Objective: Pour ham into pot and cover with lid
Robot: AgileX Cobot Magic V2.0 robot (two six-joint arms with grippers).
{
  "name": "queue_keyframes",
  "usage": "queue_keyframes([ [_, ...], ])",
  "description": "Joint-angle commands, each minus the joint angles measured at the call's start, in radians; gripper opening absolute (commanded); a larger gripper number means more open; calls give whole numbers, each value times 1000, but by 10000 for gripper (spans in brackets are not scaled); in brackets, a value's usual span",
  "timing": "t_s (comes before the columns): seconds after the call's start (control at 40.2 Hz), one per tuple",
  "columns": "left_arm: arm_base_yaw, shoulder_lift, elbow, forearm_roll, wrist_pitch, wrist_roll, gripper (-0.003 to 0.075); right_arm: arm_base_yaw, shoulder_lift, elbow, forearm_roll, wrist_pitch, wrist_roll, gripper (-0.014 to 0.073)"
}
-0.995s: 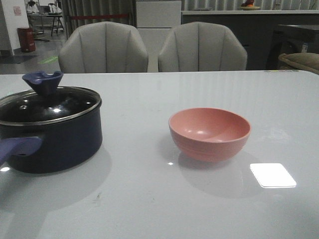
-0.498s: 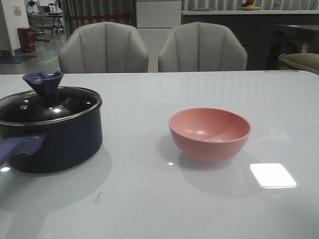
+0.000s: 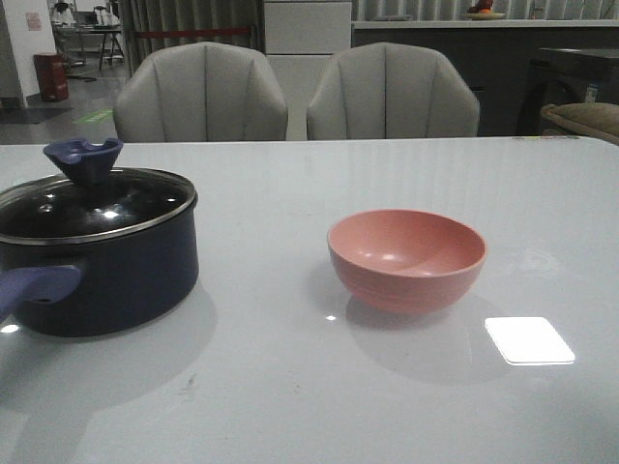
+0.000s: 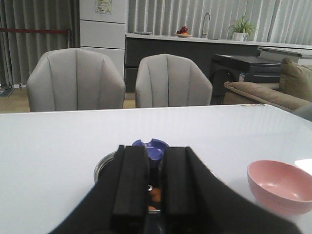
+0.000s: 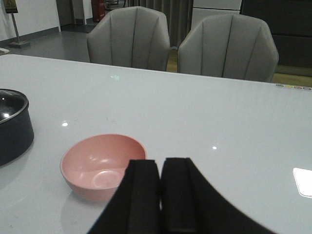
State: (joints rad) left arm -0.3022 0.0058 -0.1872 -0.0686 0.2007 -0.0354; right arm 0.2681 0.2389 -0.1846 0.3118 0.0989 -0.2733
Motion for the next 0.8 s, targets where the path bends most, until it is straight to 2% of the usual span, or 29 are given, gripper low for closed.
queue_keyframes([
  [0.0, -4, 12, -26, -8, -89, 0, 120, 1, 7, -27, 6, -80, -11, 150],
  [0.473, -4, 12, -26, -10, -71, 0, 120, 1, 7, -27, 6, -80, -11, 150],
  [0.547, 3, 12, 0, 28, -73, 0, 120, 1, 7, -27, 6, -80, -11, 150],
  [0.622, 51, 12, 37, 35, -98, 0, 121, 1, 7, -27, 6, -80, -11, 150],
  [0.771, 231, 12, 123, 35, -170, 0, 120, 1, 7, -27, 6, -80, -11, 150],
])
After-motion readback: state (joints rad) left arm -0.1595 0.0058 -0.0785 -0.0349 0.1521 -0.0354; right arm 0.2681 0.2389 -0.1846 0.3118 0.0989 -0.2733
